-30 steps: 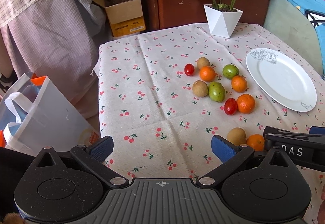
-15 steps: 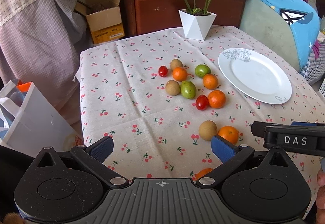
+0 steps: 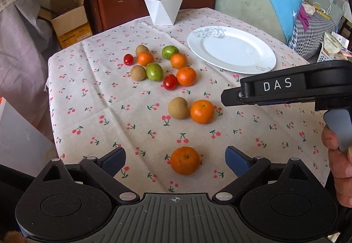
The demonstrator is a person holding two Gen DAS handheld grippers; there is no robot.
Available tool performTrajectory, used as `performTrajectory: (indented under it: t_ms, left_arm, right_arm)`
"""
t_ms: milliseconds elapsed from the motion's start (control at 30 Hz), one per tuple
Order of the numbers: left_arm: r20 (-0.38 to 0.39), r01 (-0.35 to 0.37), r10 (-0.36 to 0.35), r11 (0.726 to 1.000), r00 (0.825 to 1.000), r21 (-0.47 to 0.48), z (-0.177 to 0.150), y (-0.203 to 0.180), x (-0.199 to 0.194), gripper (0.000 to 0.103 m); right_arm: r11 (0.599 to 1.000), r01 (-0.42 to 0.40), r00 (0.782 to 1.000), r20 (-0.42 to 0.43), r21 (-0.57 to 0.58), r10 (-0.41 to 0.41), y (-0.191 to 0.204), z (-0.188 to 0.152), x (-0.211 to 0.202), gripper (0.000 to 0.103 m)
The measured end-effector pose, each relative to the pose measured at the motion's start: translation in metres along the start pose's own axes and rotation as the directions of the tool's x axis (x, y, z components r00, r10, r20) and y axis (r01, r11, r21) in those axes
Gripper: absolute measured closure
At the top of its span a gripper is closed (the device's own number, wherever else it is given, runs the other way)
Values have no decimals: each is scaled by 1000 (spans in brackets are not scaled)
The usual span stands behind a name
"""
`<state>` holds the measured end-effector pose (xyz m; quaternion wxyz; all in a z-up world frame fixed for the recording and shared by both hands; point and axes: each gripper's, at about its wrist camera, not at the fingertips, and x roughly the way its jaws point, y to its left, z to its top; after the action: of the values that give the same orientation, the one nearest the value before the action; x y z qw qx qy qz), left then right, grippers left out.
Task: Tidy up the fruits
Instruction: 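Grasp a tangerine with the left gripper while the right gripper grasps another tangerine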
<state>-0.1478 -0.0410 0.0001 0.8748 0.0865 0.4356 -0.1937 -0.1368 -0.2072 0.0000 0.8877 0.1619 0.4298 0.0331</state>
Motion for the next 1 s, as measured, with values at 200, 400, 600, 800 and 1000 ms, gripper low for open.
performTrajectory:
  t_ms: [200,400,600,800,1000]
  left_arm:
    - [-10,22,-22,1000,1000,7,-7,0,8,30]
    - [-1,30,-30,1000,1000,6,-11,2,15,53]
    - [29,58,-57,998,998,-9,-11,6,15,74]
    - [41,52,-51,998,998,-29,-11,10,14,74]
    - [72,27,-22,997,997,-68,-7,18,10,75]
  right_arm:
    - [996,-71,997,-22,-61,70,14,-4,10,53]
    - [992,-91,995,-44,-88,88,18,-8,22,60]
    - [991,-94,995,-48,-99,90,21,-10,32,68]
    - [987,-97,995,-32,-124,94,25,-10,38,72]
    - [986,-97,995,-29,-138,94,27,-10,40,72]
